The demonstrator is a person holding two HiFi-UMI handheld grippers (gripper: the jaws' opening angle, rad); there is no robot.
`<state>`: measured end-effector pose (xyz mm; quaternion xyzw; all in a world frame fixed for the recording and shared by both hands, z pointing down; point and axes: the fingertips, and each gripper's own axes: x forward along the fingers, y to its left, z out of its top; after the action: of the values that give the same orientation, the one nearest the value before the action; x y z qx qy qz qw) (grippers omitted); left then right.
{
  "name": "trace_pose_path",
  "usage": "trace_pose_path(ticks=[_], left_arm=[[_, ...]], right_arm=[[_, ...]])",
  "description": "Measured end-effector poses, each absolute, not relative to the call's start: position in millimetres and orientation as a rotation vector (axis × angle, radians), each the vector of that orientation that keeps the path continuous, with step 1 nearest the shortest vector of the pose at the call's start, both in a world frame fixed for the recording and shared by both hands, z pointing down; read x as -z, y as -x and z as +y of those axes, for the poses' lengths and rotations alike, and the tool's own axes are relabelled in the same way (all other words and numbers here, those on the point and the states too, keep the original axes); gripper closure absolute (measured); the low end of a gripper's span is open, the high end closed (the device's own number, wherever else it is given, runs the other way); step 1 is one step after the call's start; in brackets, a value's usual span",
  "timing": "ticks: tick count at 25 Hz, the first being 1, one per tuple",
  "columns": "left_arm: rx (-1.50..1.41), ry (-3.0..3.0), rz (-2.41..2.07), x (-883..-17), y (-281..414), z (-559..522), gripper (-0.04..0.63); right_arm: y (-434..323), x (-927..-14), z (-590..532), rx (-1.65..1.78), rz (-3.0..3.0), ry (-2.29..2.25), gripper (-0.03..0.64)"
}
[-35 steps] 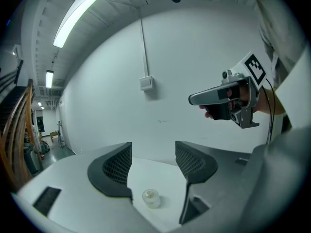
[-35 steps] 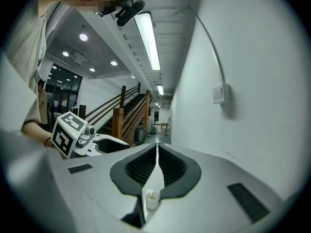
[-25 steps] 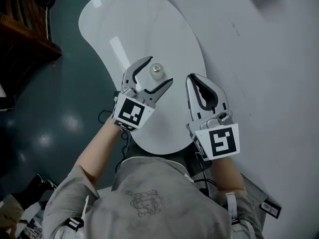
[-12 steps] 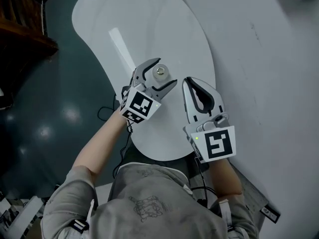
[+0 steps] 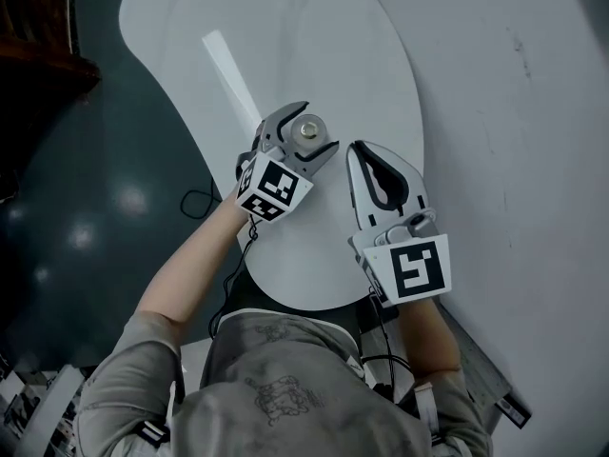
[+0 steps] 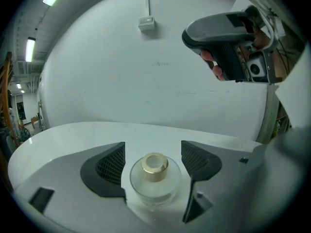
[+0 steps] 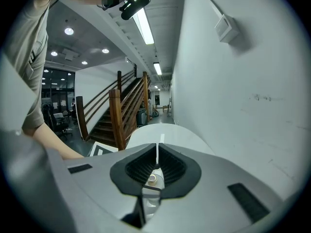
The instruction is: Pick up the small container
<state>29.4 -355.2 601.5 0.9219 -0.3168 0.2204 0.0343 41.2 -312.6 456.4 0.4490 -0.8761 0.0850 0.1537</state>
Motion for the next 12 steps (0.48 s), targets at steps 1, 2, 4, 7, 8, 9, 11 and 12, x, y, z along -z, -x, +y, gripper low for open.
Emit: trace_pose_path(ticks=[1,2,4,7,8,9,11,12], left_arm=[[-0.686,-2.827,-0.973,-607.3,-29.0,-357.2,0.255],[-0.689,-2.821,-0.971,-612.2,-28.7,-359.0,0.255],[-0.682,-2.813,-0.961,-619.4,-29.9,-360.8,0.253],[-0.695,-2.810,-0.937,-630.5,-34.4,-360.9,0.253],[-0.711,-2.816,-0.929,-634.7,-35.7,-360.8,0.255],[-0.732,-2.822,-0.920,-639.4,-36.7,-360.8,0.253],[-0.762,-2.826,-0.906,-648.2,-37.8,-361.4,0.255],[-0.765,-2.824,-0.902,-651.0,-38.0,-361.9,0.255]], right_arm=[[-41.9,-461.1,-314.8,-0.247,-2.509,-1.286,0.583],[-42.4,-465.9,-317.0,-0.252,-2.506,-1.286,0.583],[-43.4,-475.4,-320.8,-0.275,-2.499,-1.288,0.583],[-44.4,-489.9,-324.1,-0.293,-2.499,-1.266,0.583],[-44.3,-494.3,-325.1,-0.296,-2.500,-1.257,0.583],[-44.0,-498.7,-326.2,-0.299,-2.501,-1.251,0.583],[-43.3,-506.8,-328.5,-0.306,-2.499,-1.239,0.583],[-42.6,-510.4,-329.5,-0.307,-2.500,-1.231,0.583]])
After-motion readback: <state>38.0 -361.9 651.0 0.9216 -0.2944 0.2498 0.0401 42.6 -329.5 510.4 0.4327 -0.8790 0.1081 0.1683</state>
